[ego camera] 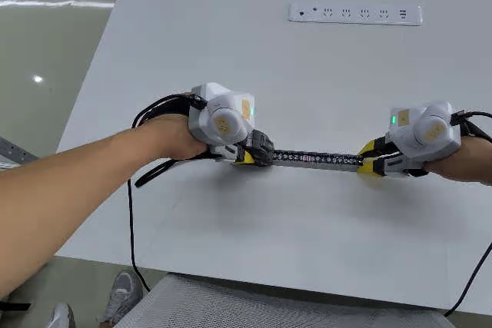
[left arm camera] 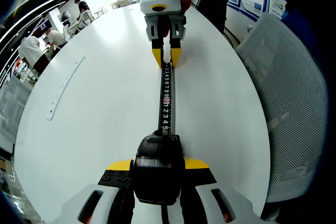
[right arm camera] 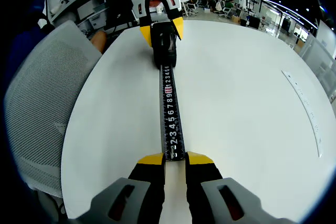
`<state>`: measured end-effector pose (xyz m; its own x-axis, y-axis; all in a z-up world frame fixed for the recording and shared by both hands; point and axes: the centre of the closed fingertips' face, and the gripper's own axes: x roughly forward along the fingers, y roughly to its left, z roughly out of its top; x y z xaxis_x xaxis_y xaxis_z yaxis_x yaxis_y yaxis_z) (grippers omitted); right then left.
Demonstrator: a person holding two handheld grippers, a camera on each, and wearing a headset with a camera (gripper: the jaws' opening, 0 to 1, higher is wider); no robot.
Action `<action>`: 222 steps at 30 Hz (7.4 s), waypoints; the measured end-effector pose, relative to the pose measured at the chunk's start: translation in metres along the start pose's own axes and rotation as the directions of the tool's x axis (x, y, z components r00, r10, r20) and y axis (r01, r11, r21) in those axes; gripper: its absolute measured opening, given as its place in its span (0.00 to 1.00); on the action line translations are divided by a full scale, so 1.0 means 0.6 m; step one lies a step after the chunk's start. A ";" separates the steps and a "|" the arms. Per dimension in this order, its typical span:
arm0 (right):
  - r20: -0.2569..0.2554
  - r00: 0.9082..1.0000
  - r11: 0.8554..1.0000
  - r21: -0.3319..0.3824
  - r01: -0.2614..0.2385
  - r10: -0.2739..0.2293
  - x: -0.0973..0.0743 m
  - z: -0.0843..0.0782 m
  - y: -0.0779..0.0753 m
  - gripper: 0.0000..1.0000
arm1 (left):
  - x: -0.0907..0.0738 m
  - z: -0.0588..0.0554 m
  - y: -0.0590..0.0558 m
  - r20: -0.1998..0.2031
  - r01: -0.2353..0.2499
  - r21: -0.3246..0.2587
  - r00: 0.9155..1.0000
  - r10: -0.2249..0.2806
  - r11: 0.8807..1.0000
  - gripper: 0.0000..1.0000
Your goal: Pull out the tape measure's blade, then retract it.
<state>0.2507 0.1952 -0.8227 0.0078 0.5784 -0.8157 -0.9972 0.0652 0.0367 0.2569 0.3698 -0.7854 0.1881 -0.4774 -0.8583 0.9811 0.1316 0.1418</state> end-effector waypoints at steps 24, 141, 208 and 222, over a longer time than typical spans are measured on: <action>-0.016 1.000 0.999 0.033 -0.006 0.006 -0.041 -0.051 -0.005 0.10 | -0.007 0.005 -0.008 -0.009 0.003 0.002 1.000 -0.003 1.000 0.29; 0.206 0.882 0.790 0.560 0.249 -0.424 -0.267 0.066 0.123 0.81 | -0.216 0.038 -0.121 0.048 -0.277 -0.736 0.889 0.456 0.618 0.82; 0.147 0.889 0.758 0.594 0.270 -0.433 -0.336 0.067 0.214 0.95 | -0.286 0.050 -0.189 0.009 -0.245 -0.866 0.864 0.503 0.436 1.00; 0.121 0.905 0.779 0.564 0.275 -0.407 -0.308 0.055 0.193 0.93 | -0.257 0.043 -0.175 -0.017 -0.261 -0.864 0.870 0.493 0.430 0.99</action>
<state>0.1366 0.1228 -0.6483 0.4218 0.5956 -0.6837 -0.7327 0.6680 0.1299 0.1258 0.4076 -0.6552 0.6468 -0.3355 -0.6849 0.3339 0.9320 -0.1412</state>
